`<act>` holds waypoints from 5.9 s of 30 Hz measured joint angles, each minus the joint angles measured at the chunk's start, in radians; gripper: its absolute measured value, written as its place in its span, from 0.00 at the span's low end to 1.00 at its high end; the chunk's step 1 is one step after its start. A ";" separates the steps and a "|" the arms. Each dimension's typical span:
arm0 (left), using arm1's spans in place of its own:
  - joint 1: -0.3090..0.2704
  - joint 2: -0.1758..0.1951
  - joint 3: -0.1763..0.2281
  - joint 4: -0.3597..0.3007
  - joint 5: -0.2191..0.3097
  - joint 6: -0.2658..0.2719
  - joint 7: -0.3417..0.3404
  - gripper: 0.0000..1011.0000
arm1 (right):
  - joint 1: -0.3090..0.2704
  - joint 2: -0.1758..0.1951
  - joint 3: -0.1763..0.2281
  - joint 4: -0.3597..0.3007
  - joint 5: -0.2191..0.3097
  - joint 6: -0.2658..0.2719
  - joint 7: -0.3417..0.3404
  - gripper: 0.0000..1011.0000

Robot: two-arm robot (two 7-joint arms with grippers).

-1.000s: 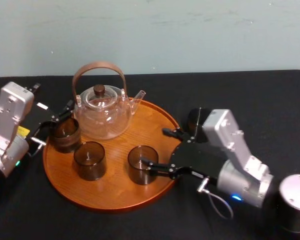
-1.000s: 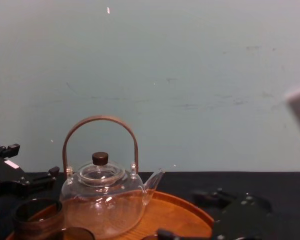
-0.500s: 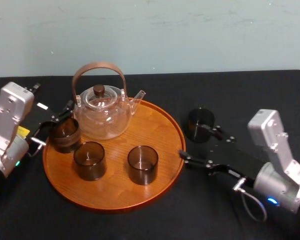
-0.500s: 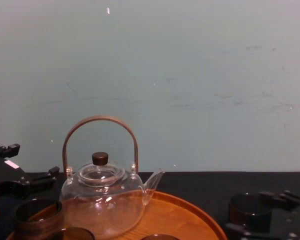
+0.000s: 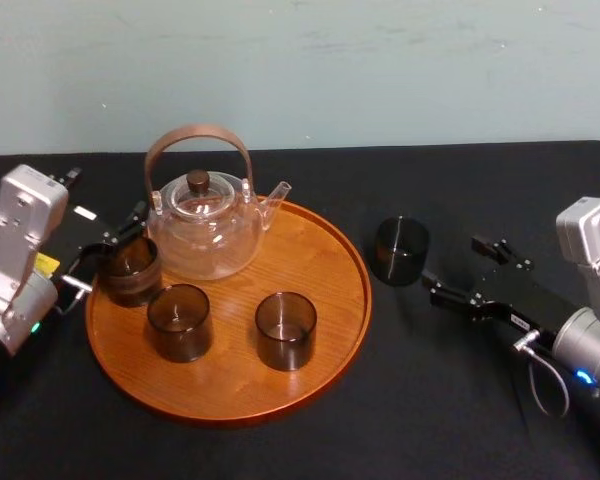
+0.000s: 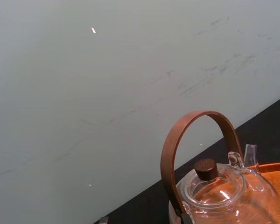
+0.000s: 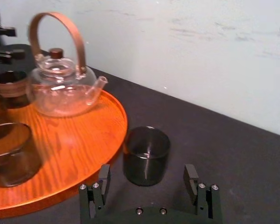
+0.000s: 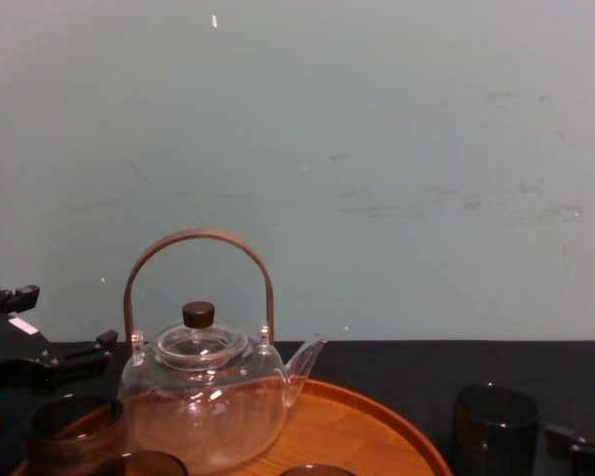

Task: Pick up the glass from the table and place it on the tray.

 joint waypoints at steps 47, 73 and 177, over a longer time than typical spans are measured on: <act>0.000 0.000 0.000 0.000 0.000 0.000 0.000 0.99 | 0.300 -0.145 -0.119 0.324 -0.067 0.098 0.020 0.99; 0.000 0.000 0.000 0.000 0.000 0.000 0.000 0.99 | 0.303 -0.147 -0.118 0.327 -0.067 0.100 0.019 0.89; 0.000 0.000 0.000 0.000 0.000 0.000 0.000 0.99 | 0.339 -0.175 -0.240 0.240 -0.108 0.081 0.064 0.89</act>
